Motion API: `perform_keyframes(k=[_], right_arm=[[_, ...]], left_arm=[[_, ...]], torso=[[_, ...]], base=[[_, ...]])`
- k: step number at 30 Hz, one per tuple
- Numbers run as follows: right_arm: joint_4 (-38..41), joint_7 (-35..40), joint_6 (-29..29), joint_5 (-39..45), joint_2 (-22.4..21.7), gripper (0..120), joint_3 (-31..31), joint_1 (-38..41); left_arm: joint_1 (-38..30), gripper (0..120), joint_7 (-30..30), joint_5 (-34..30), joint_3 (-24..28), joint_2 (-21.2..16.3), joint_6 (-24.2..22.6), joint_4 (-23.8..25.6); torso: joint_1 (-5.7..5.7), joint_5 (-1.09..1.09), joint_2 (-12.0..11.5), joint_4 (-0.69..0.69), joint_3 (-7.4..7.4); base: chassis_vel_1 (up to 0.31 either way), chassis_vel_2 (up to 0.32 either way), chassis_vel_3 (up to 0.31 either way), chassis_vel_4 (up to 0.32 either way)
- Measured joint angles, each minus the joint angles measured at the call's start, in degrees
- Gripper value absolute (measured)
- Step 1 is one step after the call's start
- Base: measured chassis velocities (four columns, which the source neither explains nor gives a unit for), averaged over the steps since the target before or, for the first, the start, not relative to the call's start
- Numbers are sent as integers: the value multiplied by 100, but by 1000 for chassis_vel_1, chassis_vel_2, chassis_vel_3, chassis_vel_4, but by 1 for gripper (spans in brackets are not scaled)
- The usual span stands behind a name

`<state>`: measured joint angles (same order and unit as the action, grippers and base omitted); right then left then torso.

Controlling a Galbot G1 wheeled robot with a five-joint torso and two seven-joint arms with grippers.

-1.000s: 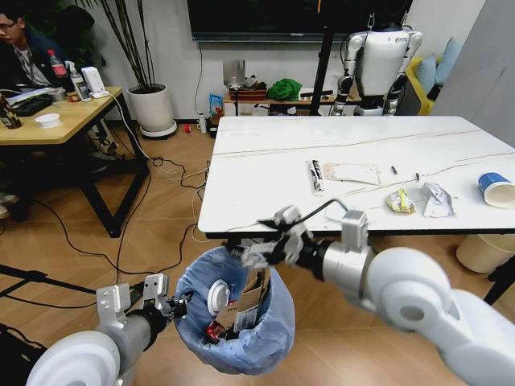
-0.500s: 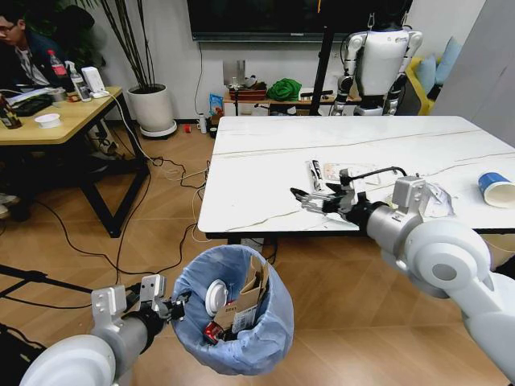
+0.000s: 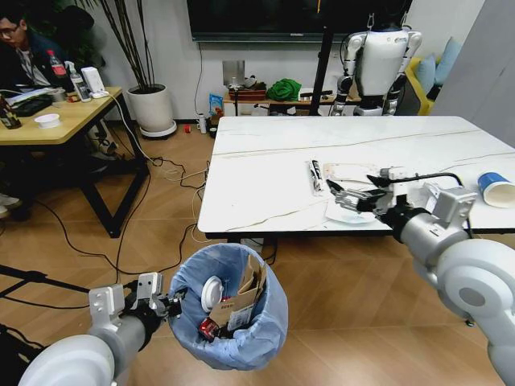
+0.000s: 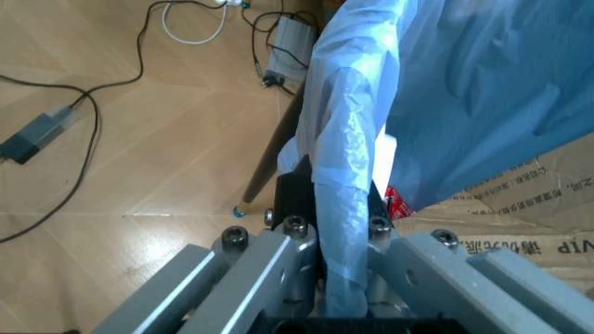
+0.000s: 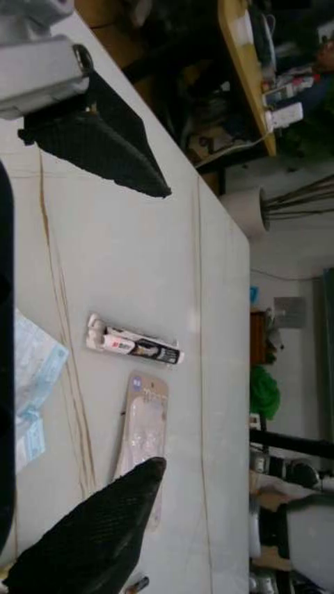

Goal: Pick up the trash bin and place the trash from the table into it.

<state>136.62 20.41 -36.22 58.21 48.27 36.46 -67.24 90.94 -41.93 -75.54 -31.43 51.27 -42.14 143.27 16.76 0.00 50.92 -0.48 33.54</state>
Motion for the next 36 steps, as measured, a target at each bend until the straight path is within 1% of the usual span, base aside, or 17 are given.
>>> perform_keyframes(k=[1,7,8,11,15,23,28,29,33,35,36], right_arm=[[0,0,0,0,0,100,0,0],[39,-58,-33,-261,380,100,392,-461],[39,-58,-33,-261,380,100,392,-461],[115,-212,-107,-392,590,100,605,-710],[182,-348,-120,-512,719,100,751,-894],[251,-431,-126,-578,824,100,948,-1056],[261,-462,-127,-601,847,100,989,-1105],[261,-471,-127,-612,854,100,992,-1117],[240,-479,-127,-628,873,100,960,-1107],[230,-480,-127,-634,878,100,936,-1098],[218,-483,-127,-660,882,100,901,-1089]], left_arm=[[0,0,0,0,0,0,0,0],[36,0,29,-1,-74,14,0,1],[36,0,29,-1,-74,14,0,1],[22,0,41,-6,-62,2,0,1],[22,0,49,-8,-46,-11,0,1],[20,0,73,-9,-32,-33,0,1],[3,0,94,-10,-31,-44,0,1],[-2,0,101,-10,-31,-46,0,1],[-4,0,108,-11,-31,-47,0,1],[-2,0,108,-11,-32,-48,0,1],[0,0,108,-11,-33,-48,0,1]], torso=[[0,0,0,0,0],[0,0,0,-2,0],[0,0,0,-2,0],[0,-1,0,-1,0],[0,-1,0,-1,0],[0,0,0,-2,0],[0,-1,0,-1,0],[1,1,0,-4,1],[0,0,0,-2,1],[0,2,0,-2,1],[-1,0,0,-1,0]], base=[[0,0,0,0],[0,0,0,0],[0,0,0,0],[0,0,0,0],[0,0,0,0],[-63,-64,77,67],[-176,-177,172,193],[-198,-183,190,207],[-190,-174,183,188],[-156,-165,155,174],[-173,-166,155,156]])
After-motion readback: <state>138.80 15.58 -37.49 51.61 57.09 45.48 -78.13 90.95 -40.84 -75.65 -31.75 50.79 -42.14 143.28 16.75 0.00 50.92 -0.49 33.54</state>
